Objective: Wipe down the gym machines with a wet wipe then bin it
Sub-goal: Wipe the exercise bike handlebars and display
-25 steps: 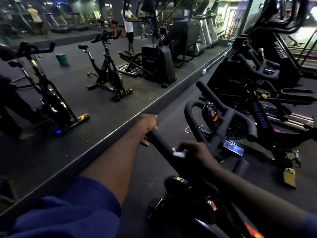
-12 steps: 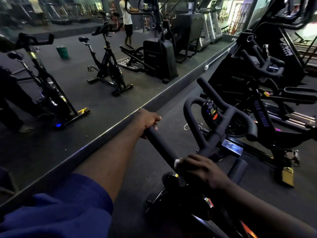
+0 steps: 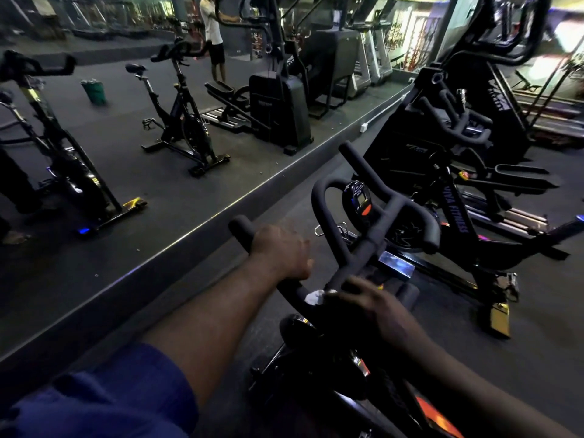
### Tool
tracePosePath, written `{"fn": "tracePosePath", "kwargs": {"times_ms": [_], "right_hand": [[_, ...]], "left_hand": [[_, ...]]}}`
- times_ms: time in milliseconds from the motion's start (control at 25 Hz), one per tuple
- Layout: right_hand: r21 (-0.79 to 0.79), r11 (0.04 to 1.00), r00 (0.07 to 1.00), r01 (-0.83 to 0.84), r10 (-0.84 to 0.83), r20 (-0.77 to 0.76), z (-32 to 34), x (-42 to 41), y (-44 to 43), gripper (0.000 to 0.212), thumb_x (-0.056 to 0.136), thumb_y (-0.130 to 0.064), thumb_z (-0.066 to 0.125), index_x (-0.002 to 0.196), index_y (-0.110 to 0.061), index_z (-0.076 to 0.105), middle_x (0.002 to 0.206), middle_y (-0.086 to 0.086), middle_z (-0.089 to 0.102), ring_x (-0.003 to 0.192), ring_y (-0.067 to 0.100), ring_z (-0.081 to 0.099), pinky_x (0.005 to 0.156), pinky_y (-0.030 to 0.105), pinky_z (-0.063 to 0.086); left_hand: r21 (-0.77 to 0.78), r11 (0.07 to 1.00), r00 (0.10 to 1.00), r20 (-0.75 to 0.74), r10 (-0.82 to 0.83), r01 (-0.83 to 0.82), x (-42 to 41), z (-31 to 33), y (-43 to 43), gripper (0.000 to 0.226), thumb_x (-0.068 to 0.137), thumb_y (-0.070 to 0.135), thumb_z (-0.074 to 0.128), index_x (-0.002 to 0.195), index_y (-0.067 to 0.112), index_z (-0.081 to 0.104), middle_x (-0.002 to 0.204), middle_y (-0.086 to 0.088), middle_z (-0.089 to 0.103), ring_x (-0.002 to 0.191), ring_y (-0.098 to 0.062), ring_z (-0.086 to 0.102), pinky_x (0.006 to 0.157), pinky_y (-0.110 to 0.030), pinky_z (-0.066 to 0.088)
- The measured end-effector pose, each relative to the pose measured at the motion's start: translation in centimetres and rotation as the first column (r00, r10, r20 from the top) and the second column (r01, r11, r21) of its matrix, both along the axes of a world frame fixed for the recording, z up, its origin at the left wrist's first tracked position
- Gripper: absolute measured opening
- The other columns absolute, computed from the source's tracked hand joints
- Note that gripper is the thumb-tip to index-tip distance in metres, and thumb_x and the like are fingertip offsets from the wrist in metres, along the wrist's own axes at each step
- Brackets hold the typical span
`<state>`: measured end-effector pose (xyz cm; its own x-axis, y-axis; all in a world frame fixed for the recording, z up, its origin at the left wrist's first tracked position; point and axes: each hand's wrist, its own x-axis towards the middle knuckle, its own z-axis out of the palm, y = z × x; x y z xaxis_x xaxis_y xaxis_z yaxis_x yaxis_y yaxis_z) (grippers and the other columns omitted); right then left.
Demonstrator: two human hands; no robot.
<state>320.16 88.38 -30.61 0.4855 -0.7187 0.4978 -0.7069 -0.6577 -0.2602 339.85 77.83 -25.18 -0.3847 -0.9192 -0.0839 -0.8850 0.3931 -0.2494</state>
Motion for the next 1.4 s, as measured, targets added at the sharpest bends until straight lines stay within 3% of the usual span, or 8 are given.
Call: {"fn": "tracePosePath", "kwargs": {"times_ms": [200, 400, 560, 840, 960, 1080, 1320, 1400], "right_hand": [[0.145, 0.897, 0.877, 0.417, -0.439, 0.195, 0.5, -1.8, -4.6, 0.017, 0.087, -0.014, 0.070, 0.103, -0.016, 0.076, 0.098, 0.004, 0.055, 0.078, 0.022, 0.061, 0.069, 0.030, 0.049], [0.110, 0.991, 0.995, -0.070, 0.061, 0.083, -0.9, -1.9, -1.4, 0.030, 0.087, -0.020, 0.057, 0.111, -0.023, 0.076, 0.096, 0.000, 0.054, 0.074, 0.014, 0.056, 0.067, 0.024, 0.048], [0.198, 0.931, 0.894, 0.307, -0.354, 0.276, 0.3, -7.8, -8.8, 0.038, 0.086, -0.004, 0.071, 0.119, -0.022, 0.073, 0.107, 0.011, 0.061, 0.084, 0.026, 0.064, 0.075, 0.023, 0.042], [0.184, 0.965, 0.980, -0.189, 0.174, 0.094, -0.8, -4.7, -3.8, 0.033, 0.089, -0.014, 0.067, 0.118, -0.028, 0.070, 0.097, -0.006, 0.057, 0.077, 0.000, 0.054, 0.067, 0.016, 0.042], [0.136, 0.978, 0.930, 0.158, -0.194, 0.313, 0.5, -7.5, -7.5, 0.027, 0.084, -0.002, 0.074, 0.106, -0.017, 0.078, 0.103, 0.000, 0.061, 0.082, 0.002, 0.060, 0.070, 0.007, 0.038], [0.220, 0.934, 0.924, 0.281, -0.325, 0.201, -1.5, -5.9, -7.0, 0.011, 0.081, -0.004, 0.072, 0.085, -0.014, 0.073, 0.091, 0.002, 0.053, 0.069, 0.023, 0.060, 0.062, 0.026, 0.036], [0.260, 0.915, 0.948, -0.309, 0.276, 0.158, -1.7, -1.4, -0.2, 0.020, 0.081, -0.020, 0.068, 0.100, -0.016, 0.073, 0.096, -0.001, 0.062, 0.083, 0.016, 0.064, 0.074, 0.029, 0.052], [0.260, 0.944, 0.955, -0.202, 0.131, 0.266, -1.2, -2.4, -3.1, 0.028, 0.079, -0.019, 0.072, 0.106, -0.027, 0.074, 0.101, -0.007, 0.066, 0.087, 0.011, 0.066, 0.075, 0.023, 0.049]], "left_hand": [[-0.083, 0.996, 0.998, 0.036, -0.042, 0.044, 0.0, -0.7, 0.5, 0.040, 0.090, 0.039, 0.045, 0.111, 0.019, 0.072, 0.114, -0.005, 0.073, 0.101, -0.029, 0.072, 0.082, -0.037, 0.051], [-0.069, 0.998, 0.995, 0.105, 0.000, 0.008, -0.8, -0.4, 0.0, 0.042, 0.091, 0.043, 0.046, 0.116, 0.021, 0.072, 0.120, -0.003, 0.072, 0.107, -0.029, 0.070, 0.083, -0.036, 0.047], [-0.070, 0.997, 0.986, 0.159, 0.048, -0.037, -1.4, -0.6, 0.0, 0.043, 0.093, 0.046, 0.044, 0.117, 0.022, 0.070, 0.122, -0.005, 0.070, 0.109, -0.029, 0.069, 0.084, -0.037, 0.047], [-0.136, 0.987, 0.986, 0.134, 0.101, -0.083, -1.6, -0.9, 0.0, 0.043, 0.087, 0.050, 0.047, 0.112, 0.025, 0.071, 0.117, -0.005, 0.071, 0.107, -0.031, 0.070, 0.079, -0.037, 0.047], [-0.141, 0.985, 0.987, 0.108, 0.116, -0.100, -1.6, -1.0, 0.0, 0.041, 0.088, 0.049, 0.048, 0.114, 0.025, 0.070, 0.119, -0.006, 0.071, 0.108, -0.032, 0.070, 0.083, -0.037, 0.048], [-0.153, 0.982, 0.989, 0.078, 0.124, -0.111, -1.7, -0.8, -0.2, 0.042, 0.088, 0.049, 0.048, 0.115, 0.025, 0.071, 0.119, -0.007, 0.071, 0.108, -0.033, 0.069, 0.085, -0.038, 0.049], [-0.178, 0.978, 0.990, 0.069, 0.121, -0.107, -1.7, -1.0, 0.1, 0.040, 0.088, 0.047, 0.050, 0.114, 0.025, 0.072, 0.118, -0.008, 0.072, 0.107, -0.034, 0.070, 0.080, -0.037, 0.045], [-0.176, 0.978, 0.990, 0.073, 0.125, -0.110, -1.7, -1.0, 0.0, 0.039, 0.088, 0.046, 0.050, 0.113, 0.025, 0.072, 0.117, -0.008, 0.072, 0.106, -0.033, 0.070, 0.076, -0.036, 0.040]]}}
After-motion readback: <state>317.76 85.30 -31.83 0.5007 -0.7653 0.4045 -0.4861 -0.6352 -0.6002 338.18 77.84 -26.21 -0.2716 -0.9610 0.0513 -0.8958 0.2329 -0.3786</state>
